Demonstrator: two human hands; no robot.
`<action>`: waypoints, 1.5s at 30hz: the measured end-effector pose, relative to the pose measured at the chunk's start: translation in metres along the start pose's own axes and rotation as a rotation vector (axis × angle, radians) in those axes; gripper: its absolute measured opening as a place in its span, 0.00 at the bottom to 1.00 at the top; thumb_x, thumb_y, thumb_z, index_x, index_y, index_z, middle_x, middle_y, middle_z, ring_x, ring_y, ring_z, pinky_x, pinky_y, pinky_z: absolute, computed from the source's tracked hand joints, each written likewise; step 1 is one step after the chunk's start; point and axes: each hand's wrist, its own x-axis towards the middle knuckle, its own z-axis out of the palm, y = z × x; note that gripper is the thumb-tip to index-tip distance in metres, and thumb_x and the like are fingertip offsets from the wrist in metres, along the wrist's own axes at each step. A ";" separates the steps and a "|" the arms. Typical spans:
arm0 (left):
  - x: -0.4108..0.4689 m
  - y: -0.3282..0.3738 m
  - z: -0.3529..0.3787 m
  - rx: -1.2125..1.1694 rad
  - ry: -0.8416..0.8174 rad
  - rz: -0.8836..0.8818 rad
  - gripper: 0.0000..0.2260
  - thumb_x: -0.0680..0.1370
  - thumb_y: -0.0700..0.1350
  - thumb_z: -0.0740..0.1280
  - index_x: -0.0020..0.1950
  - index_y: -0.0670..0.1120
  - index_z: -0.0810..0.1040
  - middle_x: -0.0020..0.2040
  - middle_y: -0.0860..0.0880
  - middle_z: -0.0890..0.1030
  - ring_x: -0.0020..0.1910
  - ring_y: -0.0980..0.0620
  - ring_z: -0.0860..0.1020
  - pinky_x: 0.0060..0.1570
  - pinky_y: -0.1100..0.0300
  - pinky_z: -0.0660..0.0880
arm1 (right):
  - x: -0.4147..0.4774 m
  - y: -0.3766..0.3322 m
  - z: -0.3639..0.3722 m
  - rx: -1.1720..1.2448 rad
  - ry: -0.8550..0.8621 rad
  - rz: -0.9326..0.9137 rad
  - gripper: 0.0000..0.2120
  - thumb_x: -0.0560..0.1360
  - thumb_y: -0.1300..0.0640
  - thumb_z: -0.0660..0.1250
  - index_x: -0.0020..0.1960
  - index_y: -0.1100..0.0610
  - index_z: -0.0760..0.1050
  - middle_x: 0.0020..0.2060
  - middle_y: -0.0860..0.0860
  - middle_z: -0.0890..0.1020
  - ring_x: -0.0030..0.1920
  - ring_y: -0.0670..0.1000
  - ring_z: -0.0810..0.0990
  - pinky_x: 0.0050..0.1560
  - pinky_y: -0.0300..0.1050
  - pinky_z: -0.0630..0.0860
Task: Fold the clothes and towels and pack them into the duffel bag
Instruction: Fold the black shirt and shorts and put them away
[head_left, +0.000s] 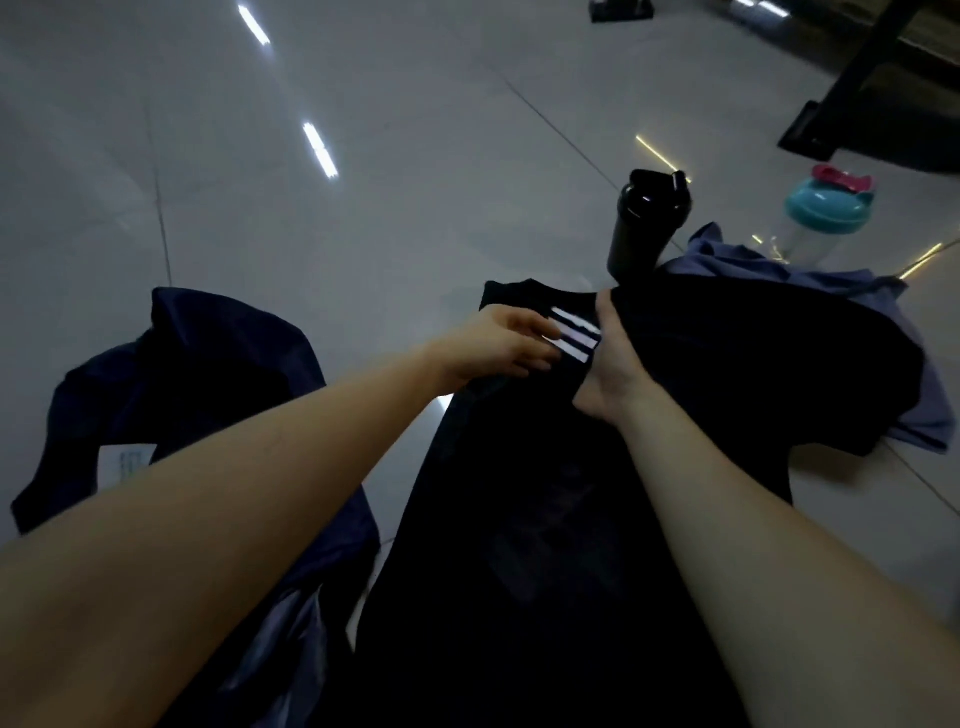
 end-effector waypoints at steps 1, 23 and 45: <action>-0.003 -0.007 0.001 0.027 0.058 -0.014 0.08 0.79 0.37 0.69 0.57 0.45 0.80 0.51 0.43 0.84 0.47 0.49 0.83 0.46 0.60 0.79 | -0.003 0.000 -0.005 0.000 -0.003 0.023 0.30 0.80 0.35 0.59 0.47 0.58 0.87 0.45 0.58 0.87 0.43 0.55 0.87 0.44 0.53 0.84; -0.112 -0.167 0.064 0.824 0.025 -0.270 0.26 0.64 0.70 0.70 0.52 0.53 0.76 0.51 0.53 0.81 0.47 0.50 0.81 0.49 0.50 0.81 | 0.058 -0.036 -0.046 -0.273 0.481 -0.226 0.12 0.74 0.79 0.54 0.51 0.69 0.72 0.45 0.63 0.82 0.43 0.63 0.86 0.40 0.56 0.84; -0.225 -0.174 0.074 0.634 -0.025 -0.524 0.10 0.72 0.46 0.75 0.51 0.45 0.83 0.47 0.46 0.85 0.45 0.48 0.84 0.47 0.54 0.83 | -0.118 0.152 0.006 -0.894 -0.110 0.666 0.19 0.85 0.54 0.53 0.57 0.67 0.76 0.43 0.63 0.85 0.43 0.60 0.86 0.42 0.53 0.84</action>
